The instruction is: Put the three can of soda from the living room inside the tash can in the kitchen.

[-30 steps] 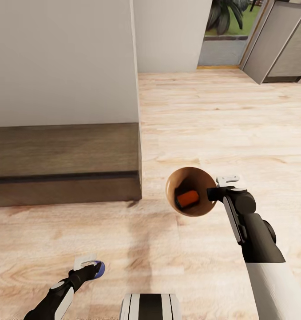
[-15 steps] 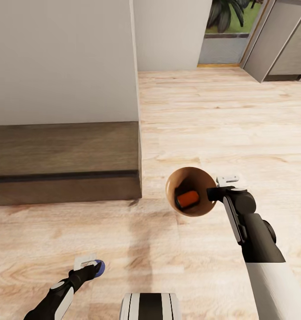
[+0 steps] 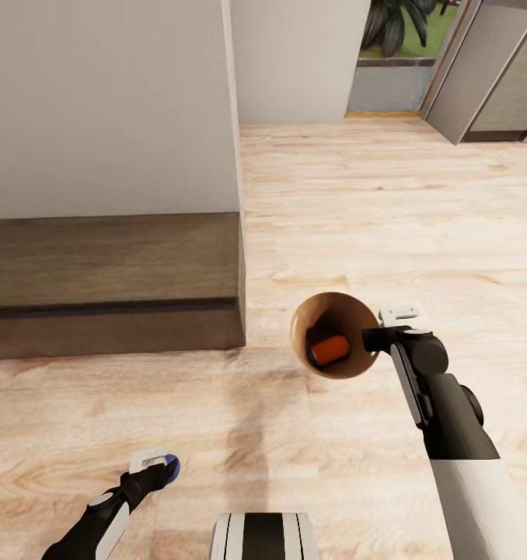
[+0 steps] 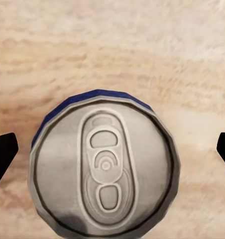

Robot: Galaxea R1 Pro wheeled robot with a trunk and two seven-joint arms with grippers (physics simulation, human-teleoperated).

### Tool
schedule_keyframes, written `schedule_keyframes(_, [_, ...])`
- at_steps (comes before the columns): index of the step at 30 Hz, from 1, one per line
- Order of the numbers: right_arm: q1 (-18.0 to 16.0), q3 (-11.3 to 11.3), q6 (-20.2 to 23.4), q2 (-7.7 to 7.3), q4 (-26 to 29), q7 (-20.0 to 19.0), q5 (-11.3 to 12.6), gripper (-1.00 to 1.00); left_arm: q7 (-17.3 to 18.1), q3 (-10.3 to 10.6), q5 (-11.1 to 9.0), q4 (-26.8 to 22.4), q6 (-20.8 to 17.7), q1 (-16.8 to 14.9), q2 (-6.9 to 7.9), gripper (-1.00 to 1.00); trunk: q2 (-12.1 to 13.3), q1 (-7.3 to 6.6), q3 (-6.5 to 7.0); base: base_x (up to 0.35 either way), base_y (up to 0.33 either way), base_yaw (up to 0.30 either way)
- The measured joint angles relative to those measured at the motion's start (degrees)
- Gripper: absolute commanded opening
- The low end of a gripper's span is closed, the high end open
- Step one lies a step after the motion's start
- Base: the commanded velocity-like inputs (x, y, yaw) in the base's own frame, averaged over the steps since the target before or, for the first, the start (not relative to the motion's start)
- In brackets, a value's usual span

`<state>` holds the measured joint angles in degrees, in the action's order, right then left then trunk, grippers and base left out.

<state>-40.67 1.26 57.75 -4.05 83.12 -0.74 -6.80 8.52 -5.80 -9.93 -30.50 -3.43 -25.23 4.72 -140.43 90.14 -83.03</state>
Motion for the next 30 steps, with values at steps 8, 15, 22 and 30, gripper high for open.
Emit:
schedule_keyframes(8, [0.01,0.01,0.00,0.00,0.00,-0.03,0.12,-1.00,0.00,0.01,0.00,0.00,0.00,0.00,0.01,1.00,0.00,0.00,-0.24,0.000,0.000,0.000])
schedule_keyframes(15, [0.01,0.02,0.00,0.00,0.00,0.00,0.14,-1.00,0.00,0.03,0.02,0.00,0.00,0.00,0.01,1.00,0.00,0.00,-0.84,0.000,0.000,0.000])
schedule_keyframes(22, [0.00,0.02,0.00,0.00,0.00,-0.01,0.04,-1.00,0.00,0.05,0.00,0.00,0.00,0.00,0.02,1.00,0.00,0.00,-1.03,0.000,0.000,0.000])
schedule_keyframes(30, [0.00,0.04,0.00,0.00,0.00,-0.03,0.03,-1.00,-0.01,0.54,0.04,0.00,0.00,0.00,-0.02,1.00,0.00,0.00,-1.05,0.000,0.000,0.000])
